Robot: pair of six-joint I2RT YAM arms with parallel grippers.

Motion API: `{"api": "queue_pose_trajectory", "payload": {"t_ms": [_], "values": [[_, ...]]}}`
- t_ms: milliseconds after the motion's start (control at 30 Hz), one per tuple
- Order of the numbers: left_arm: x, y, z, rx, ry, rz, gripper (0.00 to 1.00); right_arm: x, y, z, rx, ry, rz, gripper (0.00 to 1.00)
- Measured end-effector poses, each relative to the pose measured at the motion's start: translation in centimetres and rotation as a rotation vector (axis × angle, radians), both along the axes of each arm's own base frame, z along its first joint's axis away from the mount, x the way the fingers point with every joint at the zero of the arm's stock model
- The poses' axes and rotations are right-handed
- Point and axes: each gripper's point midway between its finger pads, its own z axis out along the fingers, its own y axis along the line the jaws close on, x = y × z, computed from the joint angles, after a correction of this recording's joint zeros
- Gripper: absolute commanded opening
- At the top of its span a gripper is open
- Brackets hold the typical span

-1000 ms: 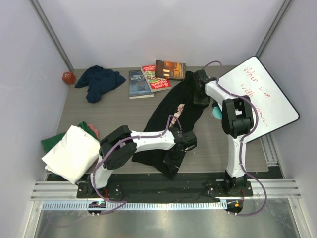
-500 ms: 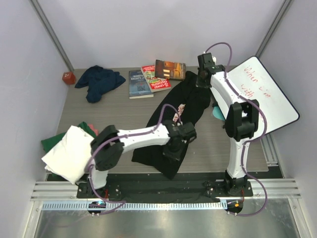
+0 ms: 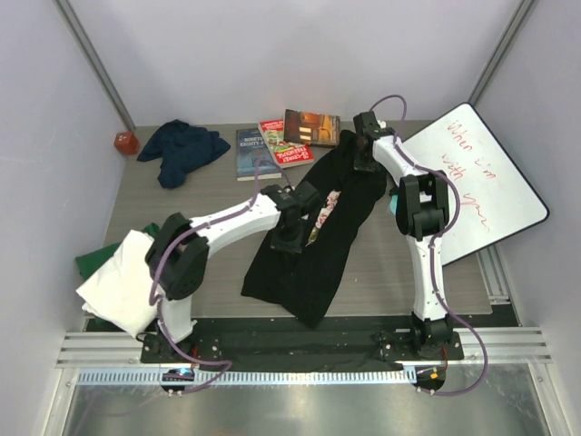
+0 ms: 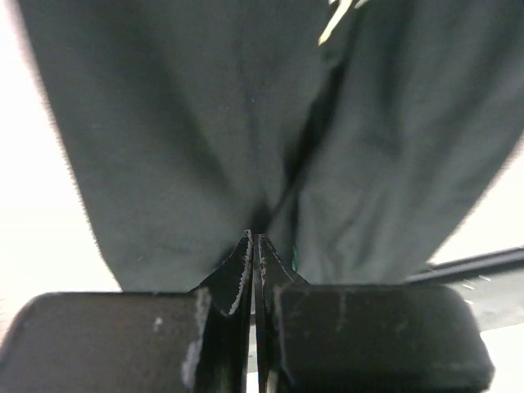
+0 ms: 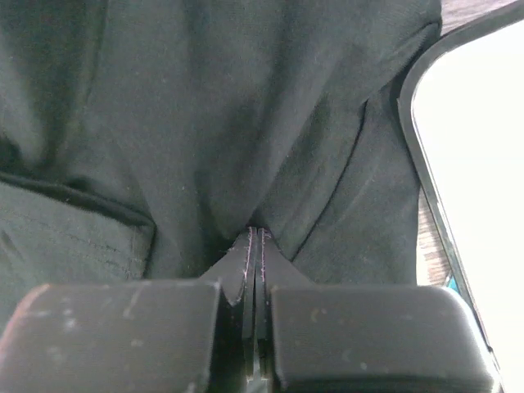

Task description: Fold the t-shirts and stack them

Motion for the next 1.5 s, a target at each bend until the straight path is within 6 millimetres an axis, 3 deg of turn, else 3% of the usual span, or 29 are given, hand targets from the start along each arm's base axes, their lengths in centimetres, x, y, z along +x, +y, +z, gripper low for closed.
{"api": "queue_pose_trajectory", "payload": {"t_ms": [133, 267, 667, 733, 800, 900, 1067, 1167, 1267, 1333, 1400, 1500], "values": [[-1.2, 0.5, -4.2, 0.08, 0.094, -0.01, 0.0, 0.1, -0.1, -0.8, -0.003, 0.01, -0.002, 0.01], [-2.0, 1.1, -6.3, 0.117, 0.146, -0.01, 0.0, 0.7, -0.2, -0.7, -0.001, 0.0, -0.006, 0.01], [-3.1, 0.8, -6.5, 0.013, 0.155, -0.01, 0.0, 3.1, 0.0, -0.7, 0.014, -0.035, -0.009, 0.01], [-3.2, 0.6, -6.5, 0.002, 0.158, -0.013, 0.0, 3.3, 0.1, -0.6, 0.018, -0.039, -0.007, 0.06], [-3.4, 0.4, -6.5, -0.009, 0.163, -0.017, 0.0, 3.4, 0.2, -0.6, 0.023, -0.041, -0.004, 0.19], [-3.4, 0.3, -6.5, -0.013, 0.164, -0.02, 0.0, 3.4, 0.5, -0.6, 0.037, -0.042, 0.005, 0.2], [-3.3, 0.3, -6.4, 0.001, 0.153, -0.026, 0.01, 2.8, 0.6, -0.4, 0.05, -0.038, 0.011, 0.22], [-3.3, 0.3, -6.3, 0.019, 0.149, -0.032, 0.04, 0.9, 0.3, 0.0, 0.049, -0.009, 0.012, 0.23], [-3.2, 0.3, -6.2, 0.03, 0.144, -0.036, 0.1, -1.2, -0.1, 1.3, 0.054, 0.01, 0.009, 0.28], [-3.0, 0.3, -6.1, 0.032, 0.138, -0.035, 0.13, -2.6, -0.2, 3.2, 0.066, -0.004, 0.01, 0.31], [-2.7, 0.4, -6.0, 0.035, 0.13, -0.028, 0.15, -3.7, -0.2, 6.1, 0.084, -0.041, 0.013, 0.36], [-1.3, 1.2, -5.6, 0.046, 0.097, 0.004, 0.18, -4.9, 0.0, 11.8, 0.124, -0.152, 0.021, 0.4]]}}
